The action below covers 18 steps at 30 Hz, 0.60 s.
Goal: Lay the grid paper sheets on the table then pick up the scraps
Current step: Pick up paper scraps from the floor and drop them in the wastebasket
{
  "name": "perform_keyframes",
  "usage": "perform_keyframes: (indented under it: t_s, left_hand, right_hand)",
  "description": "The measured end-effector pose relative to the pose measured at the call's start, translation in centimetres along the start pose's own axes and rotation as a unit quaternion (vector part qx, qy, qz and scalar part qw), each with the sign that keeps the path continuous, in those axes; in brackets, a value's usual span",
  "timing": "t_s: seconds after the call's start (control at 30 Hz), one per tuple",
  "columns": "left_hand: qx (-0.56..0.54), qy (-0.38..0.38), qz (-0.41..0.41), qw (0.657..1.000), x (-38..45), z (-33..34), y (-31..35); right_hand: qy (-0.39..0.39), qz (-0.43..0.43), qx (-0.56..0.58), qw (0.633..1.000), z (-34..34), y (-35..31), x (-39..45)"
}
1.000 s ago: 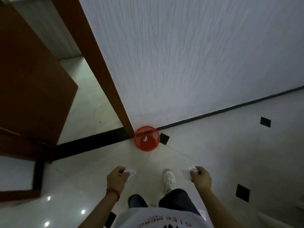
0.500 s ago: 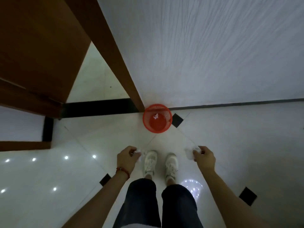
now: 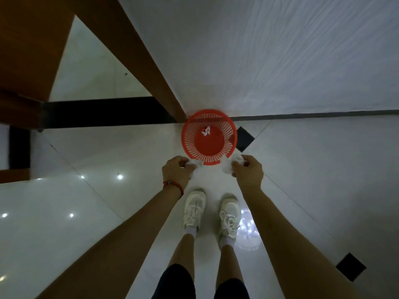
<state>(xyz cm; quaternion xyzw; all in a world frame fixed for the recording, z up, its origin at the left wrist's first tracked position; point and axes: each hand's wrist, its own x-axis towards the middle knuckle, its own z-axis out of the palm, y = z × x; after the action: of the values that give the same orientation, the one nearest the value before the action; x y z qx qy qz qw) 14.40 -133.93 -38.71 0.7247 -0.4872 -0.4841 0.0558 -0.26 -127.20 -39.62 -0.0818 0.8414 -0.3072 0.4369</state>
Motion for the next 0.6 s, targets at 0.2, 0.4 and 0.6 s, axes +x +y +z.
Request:
perform_keyframes:
  t_s: [0.2, 0.4, 0.6]
  left_hand:
    - [0.000, -0.012, 0.005, 1.000, 5.3, 4.3, 1.2]
    - [-0.016, 0.001, -0.008, 1.000, 8.2, 5.3, 1.9]
    - [0.053, -0.051, 0.007, 0.997, 7.3, 4.2, 2.2]
  right_hand:
    - [-0.019, -0.002, 0.012, 1.000, 3.6, -0.1, 5.3]
    - [-0.056, -0.023, 0.000, 0.998, 5.1, -1.8, 8.4]
    - [-0.084, -0.043, -0.117, 0.989, 3.4, -1.9, 7.9]
